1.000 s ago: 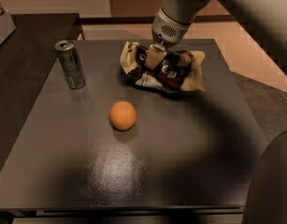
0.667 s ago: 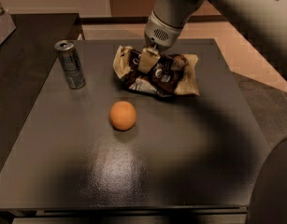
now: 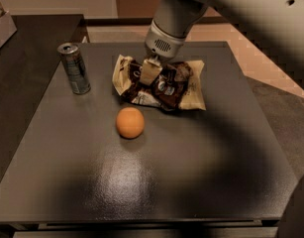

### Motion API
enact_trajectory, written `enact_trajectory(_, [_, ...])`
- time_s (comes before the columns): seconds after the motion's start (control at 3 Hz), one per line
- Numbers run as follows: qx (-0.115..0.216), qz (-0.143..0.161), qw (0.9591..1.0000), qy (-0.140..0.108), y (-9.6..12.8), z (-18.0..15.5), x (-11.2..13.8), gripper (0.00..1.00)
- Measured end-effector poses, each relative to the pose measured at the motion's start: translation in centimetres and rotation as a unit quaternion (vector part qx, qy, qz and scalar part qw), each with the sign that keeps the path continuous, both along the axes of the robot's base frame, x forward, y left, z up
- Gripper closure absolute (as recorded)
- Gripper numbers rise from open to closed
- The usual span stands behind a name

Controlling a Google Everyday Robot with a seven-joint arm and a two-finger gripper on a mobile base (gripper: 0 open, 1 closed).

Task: Move brown chip bag near orange

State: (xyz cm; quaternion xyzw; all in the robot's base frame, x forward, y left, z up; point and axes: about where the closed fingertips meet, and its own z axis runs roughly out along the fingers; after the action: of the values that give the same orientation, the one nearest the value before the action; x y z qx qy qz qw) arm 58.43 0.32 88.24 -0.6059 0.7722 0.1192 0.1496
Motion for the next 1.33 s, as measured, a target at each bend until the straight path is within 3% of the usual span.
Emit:
enact_trajectory(1.0, [-0.003, -0.008, 1.0000, 0.005, -0.55, -0.12, -1.18, 0.13])
enact_trajectory(1.33, [-0.003, -0.007, 1.0000, 0.005, -0.43, -0.14, -1.19, 0.00])
